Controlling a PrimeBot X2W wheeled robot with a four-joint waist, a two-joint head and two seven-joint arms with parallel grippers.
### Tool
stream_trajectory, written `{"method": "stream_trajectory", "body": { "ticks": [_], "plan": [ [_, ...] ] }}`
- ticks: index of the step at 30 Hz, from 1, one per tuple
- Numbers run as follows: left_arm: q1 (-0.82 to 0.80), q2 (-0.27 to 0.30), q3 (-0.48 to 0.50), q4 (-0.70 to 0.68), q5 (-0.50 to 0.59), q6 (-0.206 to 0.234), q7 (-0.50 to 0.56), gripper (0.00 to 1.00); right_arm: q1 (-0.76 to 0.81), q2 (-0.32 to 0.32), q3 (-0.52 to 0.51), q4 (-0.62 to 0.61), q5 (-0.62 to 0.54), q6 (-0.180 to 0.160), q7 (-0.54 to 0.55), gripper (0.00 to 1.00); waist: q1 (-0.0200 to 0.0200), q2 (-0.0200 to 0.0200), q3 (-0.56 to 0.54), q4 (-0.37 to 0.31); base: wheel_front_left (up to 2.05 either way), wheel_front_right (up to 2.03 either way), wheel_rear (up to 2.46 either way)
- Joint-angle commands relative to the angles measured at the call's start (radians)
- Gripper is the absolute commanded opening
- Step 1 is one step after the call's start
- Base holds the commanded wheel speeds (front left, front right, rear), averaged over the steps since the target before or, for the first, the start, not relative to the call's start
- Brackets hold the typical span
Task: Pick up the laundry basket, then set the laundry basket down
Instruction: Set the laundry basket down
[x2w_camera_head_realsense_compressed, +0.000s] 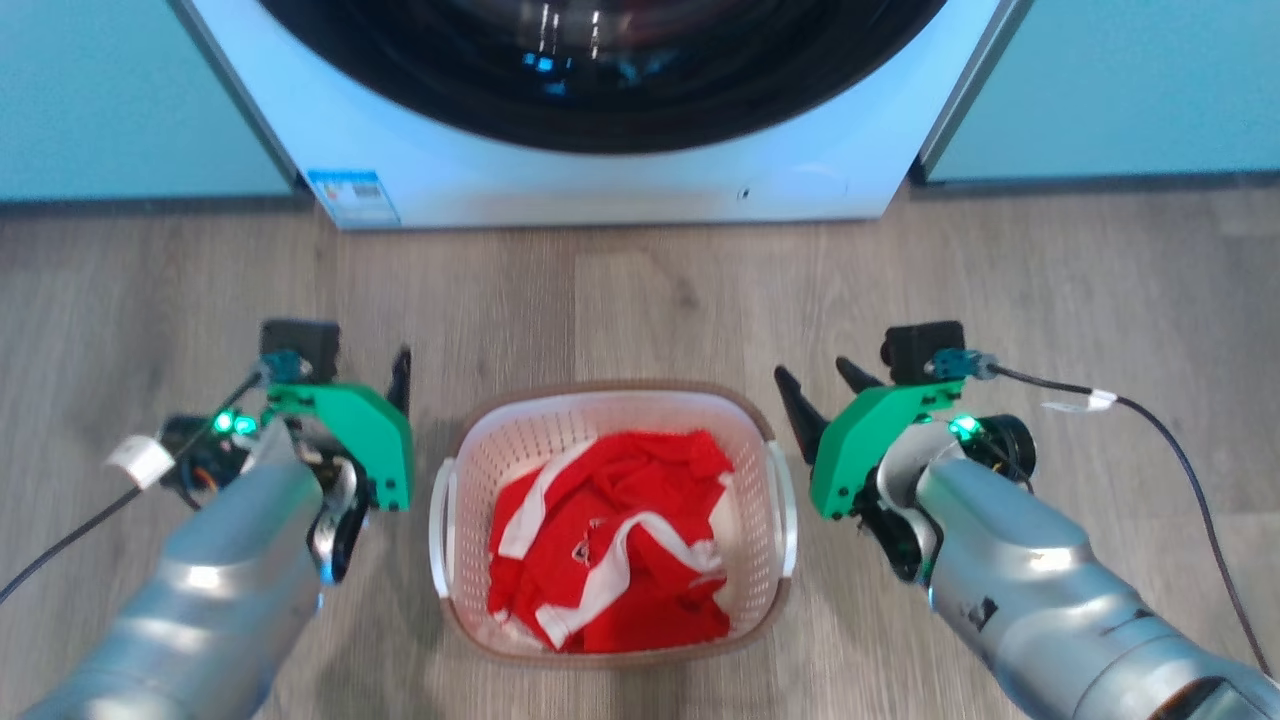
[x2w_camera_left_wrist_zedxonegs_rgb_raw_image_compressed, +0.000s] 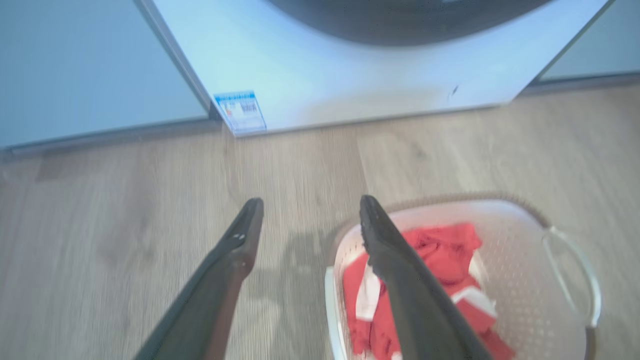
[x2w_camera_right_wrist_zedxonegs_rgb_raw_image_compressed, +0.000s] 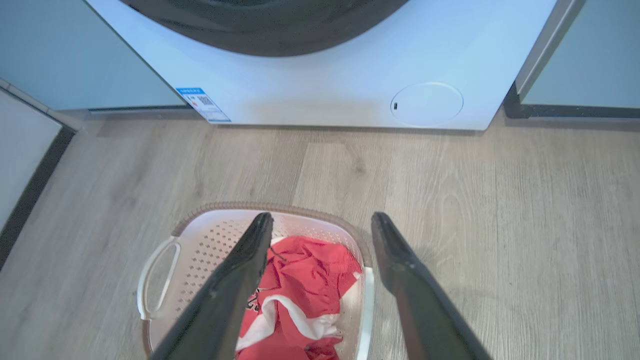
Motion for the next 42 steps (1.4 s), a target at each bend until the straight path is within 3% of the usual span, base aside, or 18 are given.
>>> {"method": "stream_trajectory", "body": {
  "ticks": [1,4,7,12,17,24,29,36,42],
  "plan": [
    [0.006,0.058,0.069,-0.067,0.042,0.026,-0.013,1.00,0.011,0.017,-0.013,-0.028,-0.012,0.007,-0.018,1.00,0.0001,-0.0001,-0.055,-0.011,0.00,0.00,0.00],
    [0.102,0.116,0.240,-0.314,0.185,0.096,-0.013,1.00,0.003,0.017,-0.151,-0.105,-0.105,0.007,-0.020,1.00,0.0001,-0.0001,-0.086,-0.021,0.00,0.00,0.00],
    [0.235,0.133,0.407,-0.551,0.320,0.117,-0.013,1.00,0.069,0.017,-0.313,-0.234,-0.237,0.007,-0.020,1.00,0.0001,-0.0001,-0.113,-0.027,0.00,0.00,0.00],
    [0.442,0.092,0.624,-0.824,0.501,0.094,-0.013,1.00,0.244,0.017,-0.495,-0.506,-0.404,0.007,-0.021,1.00,0.0001,-0.0001,-0.153,-0.037,0.00,0.00,0.00],
    [0.593,-0.001,0.772,-0.994,0.631,0.039,-0.013,1.00,0.390,0.017,-0.544,-0.715,-0.478,0.007,-0.021,1.00,0.0001,-0.0001,-0.181,-0.050,0.00,0.00,0.00],
    [0.738,-0.126,0.901,-1.083,0.727,-0.063,-0.013,1.00,0.542,0.017,-0.585,-0.888,-0.518,0.007,-0.021,1.00,0.0001,-0.0001,-0.201,-0.061,0.00,0.00,0.00],
    [0.789,-0.165,0.950,-1.085,0.756,-0.118,-0.013,1.00,0.603,0.017,-0.589,-0.921,-0.533,0.007,-0.021,1.00,0.0001,-0.0001,-0.206,-0.066,0.00,0.00,0.00],
    [0.826,-0.192,0.992,-1.072,0.787,-0.167,-0.013,1.00,0.667,0.017,-0.590,-0.920,-0.572,0.007,-0.021,1.00,0.0001,-0.0001,-0.212,-0.065,0.00,0.00,0.00],
    [0.826,-0.197,1.004,-1.046,0.793,-0.171,-0.013,1.00,0.673,0.017,-0.609,-0.926,-0.571,0.007,-0.021,1.00,0.0001,-0.0001,-0.213,-0.066,0.00,0.00,0.00]
  ]
}}
